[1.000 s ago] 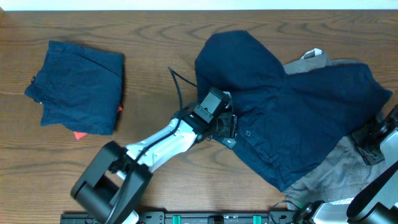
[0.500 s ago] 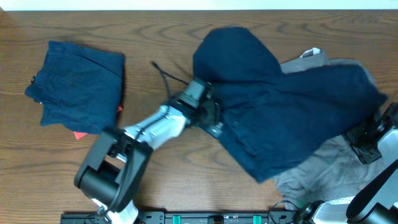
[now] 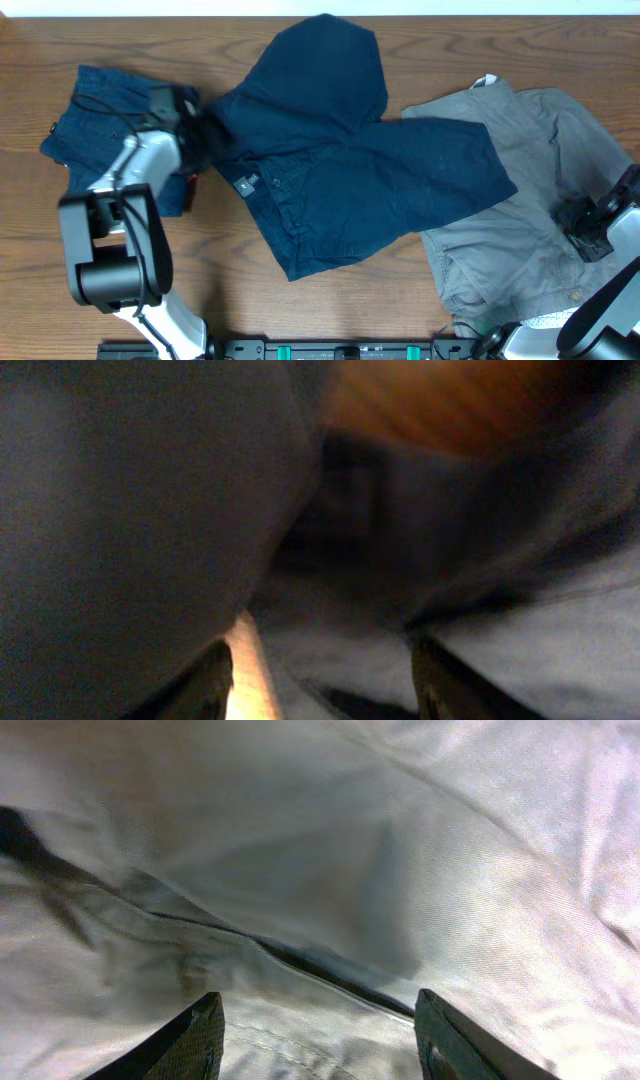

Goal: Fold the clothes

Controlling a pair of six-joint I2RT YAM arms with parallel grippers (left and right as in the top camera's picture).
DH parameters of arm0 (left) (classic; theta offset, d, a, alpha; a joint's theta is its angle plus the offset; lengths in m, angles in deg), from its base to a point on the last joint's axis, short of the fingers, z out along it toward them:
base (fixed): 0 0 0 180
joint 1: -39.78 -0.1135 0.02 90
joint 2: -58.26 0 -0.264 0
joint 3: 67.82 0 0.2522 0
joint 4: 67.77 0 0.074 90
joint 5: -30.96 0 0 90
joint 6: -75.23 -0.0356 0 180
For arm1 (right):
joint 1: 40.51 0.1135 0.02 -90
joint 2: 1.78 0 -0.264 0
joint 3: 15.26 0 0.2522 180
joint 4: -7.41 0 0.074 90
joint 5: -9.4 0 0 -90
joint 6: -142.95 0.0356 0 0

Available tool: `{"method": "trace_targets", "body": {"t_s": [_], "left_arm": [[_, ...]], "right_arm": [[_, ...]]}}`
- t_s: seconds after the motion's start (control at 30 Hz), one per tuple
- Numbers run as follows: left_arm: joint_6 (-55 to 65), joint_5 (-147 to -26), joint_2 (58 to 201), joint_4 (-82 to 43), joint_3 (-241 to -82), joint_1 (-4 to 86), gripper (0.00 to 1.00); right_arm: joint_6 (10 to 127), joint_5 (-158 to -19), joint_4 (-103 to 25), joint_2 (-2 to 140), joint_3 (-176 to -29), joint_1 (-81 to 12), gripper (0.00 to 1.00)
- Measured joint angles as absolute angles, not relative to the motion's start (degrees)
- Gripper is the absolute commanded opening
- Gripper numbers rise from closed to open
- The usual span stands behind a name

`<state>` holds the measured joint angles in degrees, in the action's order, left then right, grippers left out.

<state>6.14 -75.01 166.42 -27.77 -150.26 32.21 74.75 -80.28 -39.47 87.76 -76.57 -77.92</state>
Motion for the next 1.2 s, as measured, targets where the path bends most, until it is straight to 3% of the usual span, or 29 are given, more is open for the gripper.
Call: {"method": "trace_targets", "body": {"t_s": [0.1,0.23,0.37,0.47,0.77,1.2], "left_arm": [[3.67,-79.19,165.87,-19.37,-156.62,31.62,0.61],[1.63,-84.58,161.08,-11.07,-160.47,33.46,0.71],[0.34,-87.58,153.94,-4.31,-160.99,38.05,0.75],[-0.40,-88.61,151.80,-1.52,-161.32,43.29,0.77],[-1.36,-83.91,152.65,-6.37,-154.96,59.25,0.81],[-0.92,-82.18,161.22,-18.56,-146.63,71.60,0.81]], "right_arm": [[71.08,-86.25,-35.91,87.74,-76.61,-77.77,0.58],[64.66,-97.66,-34.16,87.74,-77.86,-76.24,0.52],[58.12,-106.40,-34.33,87.74,-82.32,-70.62,0.40],[54.95,-108.19,-33.85,87.74,-86.60,-64.57,0.38],[50.30,-97.68,-23.67,89.48,-90.49,-50.10,0.47],[49.36,-92.89,-9.96,108.98,-90.75,-49.51,0.52]]}}
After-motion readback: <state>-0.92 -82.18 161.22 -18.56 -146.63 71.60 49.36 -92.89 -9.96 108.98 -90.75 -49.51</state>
